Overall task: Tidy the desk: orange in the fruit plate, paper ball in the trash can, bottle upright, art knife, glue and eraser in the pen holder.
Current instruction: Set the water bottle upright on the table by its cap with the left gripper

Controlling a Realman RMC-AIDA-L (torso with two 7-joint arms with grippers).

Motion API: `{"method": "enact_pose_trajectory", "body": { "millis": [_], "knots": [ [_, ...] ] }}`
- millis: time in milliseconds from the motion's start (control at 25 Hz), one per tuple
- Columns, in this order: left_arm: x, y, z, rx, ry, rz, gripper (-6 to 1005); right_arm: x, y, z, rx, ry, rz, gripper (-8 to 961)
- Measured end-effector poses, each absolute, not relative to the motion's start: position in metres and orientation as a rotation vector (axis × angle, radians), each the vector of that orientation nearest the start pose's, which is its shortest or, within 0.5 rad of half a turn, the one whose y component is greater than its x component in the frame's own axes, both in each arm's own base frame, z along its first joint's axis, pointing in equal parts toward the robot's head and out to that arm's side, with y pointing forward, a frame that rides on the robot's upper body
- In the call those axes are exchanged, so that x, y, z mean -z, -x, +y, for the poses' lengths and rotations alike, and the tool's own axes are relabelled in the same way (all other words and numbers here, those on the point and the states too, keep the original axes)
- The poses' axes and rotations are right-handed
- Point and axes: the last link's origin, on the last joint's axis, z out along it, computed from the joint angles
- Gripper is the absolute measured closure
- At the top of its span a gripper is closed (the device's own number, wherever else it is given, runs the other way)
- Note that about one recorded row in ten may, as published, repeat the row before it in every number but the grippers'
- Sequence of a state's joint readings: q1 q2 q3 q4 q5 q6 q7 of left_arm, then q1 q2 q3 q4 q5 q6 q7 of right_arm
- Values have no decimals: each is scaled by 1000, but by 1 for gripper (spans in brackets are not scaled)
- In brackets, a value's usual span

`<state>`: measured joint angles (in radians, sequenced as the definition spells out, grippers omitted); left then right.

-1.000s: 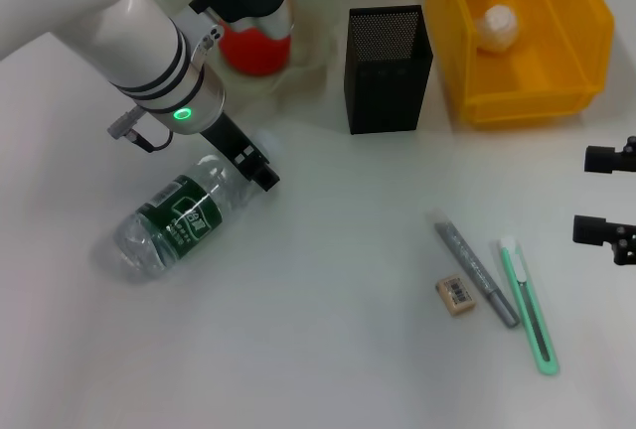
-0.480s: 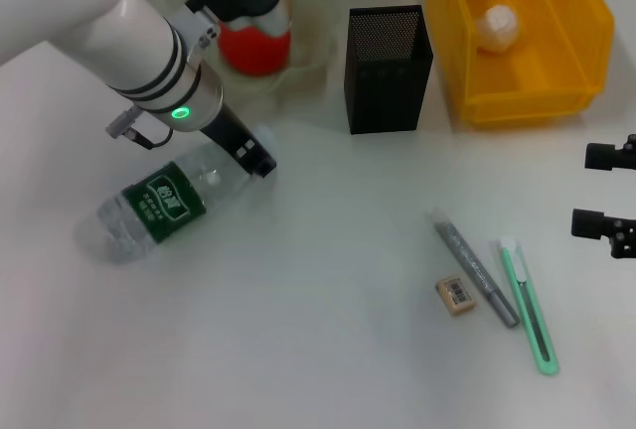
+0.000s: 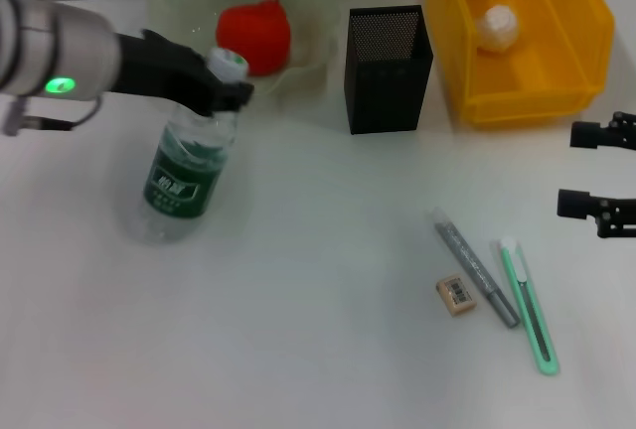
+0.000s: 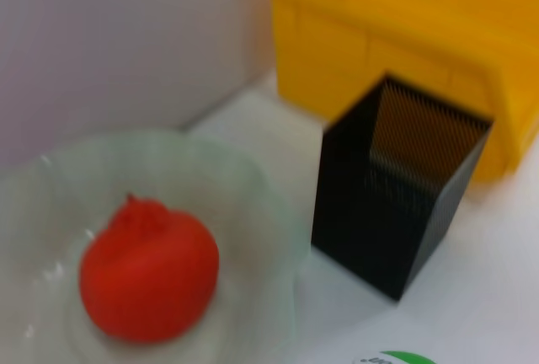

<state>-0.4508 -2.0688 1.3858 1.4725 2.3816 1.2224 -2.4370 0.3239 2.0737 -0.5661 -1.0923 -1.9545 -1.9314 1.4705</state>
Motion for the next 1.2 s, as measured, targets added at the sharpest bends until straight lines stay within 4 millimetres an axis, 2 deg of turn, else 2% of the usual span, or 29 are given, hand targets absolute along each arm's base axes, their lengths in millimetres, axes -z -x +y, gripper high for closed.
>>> {"method": "enact_pose_trajectory", "body": {
  "millis": [200,240,320,560,800,1200],
  "knots": [
    [-54,183,348,248,2430,-759,556,-88,-264,277,-729,2727,428,113],
    [-63,192,340,354,2405,-779,556,-87,-261,279,-733,2730,422,113],
    [-66,203,331,485,2388,-779,556,-87,-257,282,-740,2735,412,113],
    [-57,217,325,590,2400,-746,558,-87,-253,285,-746,2743,394,113],
    [-44,235,324,686,2393,-624,558,-87,-252,286,-752,2749,393,113],
    [-27,248,323,662,2418,-521,559,-87,-251,287,-753,2745,407,113]
  ]
}}
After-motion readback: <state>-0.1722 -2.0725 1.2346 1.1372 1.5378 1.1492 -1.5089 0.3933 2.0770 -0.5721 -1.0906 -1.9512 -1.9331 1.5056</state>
